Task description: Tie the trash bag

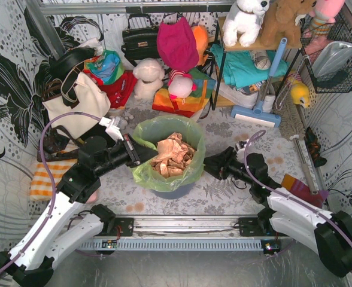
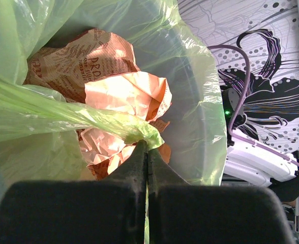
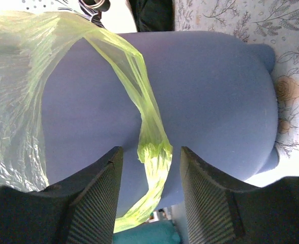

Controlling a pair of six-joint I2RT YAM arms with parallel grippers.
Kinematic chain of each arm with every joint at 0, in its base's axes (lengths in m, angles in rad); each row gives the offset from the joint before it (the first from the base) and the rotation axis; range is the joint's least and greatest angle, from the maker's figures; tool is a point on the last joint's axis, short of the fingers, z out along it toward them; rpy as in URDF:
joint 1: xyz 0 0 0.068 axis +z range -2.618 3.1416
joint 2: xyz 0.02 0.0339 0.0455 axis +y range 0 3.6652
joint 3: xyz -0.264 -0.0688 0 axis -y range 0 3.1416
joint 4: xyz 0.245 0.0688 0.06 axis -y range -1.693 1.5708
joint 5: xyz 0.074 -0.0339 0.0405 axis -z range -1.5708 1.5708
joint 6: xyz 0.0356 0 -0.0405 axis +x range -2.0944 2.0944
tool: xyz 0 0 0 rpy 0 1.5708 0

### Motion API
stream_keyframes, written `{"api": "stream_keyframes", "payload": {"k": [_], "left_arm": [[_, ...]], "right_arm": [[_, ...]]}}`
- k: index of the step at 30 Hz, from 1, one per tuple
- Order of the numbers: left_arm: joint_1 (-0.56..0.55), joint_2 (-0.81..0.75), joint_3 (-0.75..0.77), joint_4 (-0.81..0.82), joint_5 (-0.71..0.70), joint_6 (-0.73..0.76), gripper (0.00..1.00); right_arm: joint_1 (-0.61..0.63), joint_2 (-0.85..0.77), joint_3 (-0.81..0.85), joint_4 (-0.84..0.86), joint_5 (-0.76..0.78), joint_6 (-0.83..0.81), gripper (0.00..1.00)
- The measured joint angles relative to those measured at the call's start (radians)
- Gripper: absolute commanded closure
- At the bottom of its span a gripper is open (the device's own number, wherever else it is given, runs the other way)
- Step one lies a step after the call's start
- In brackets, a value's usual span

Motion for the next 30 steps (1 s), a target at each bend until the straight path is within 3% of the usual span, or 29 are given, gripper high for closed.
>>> {"api": "stream_keyframes", "payload": {"k": [16, 24, 30], "left_arm": [[0.0, -0.001, -0.001, 0.0, -0.008, -0.005, 1.0], [0.0, 0.003, -0.001, 0.0, -0.008, -0.005, 1.0], [0.0, 0.004, -0.001, 0.0, -0.009, -0.005, 1.0]], "right_arm": [[0.0, 0.244, -0.08, 0.457, -0.039, 0.215, 0.66], [0.0, 0.328, -0.092, 0.601, -0.064, 0.27, 1.0], [0.0, 0.28, -0.094, 0.615, -0.058, 0.281, 1.0]]}}
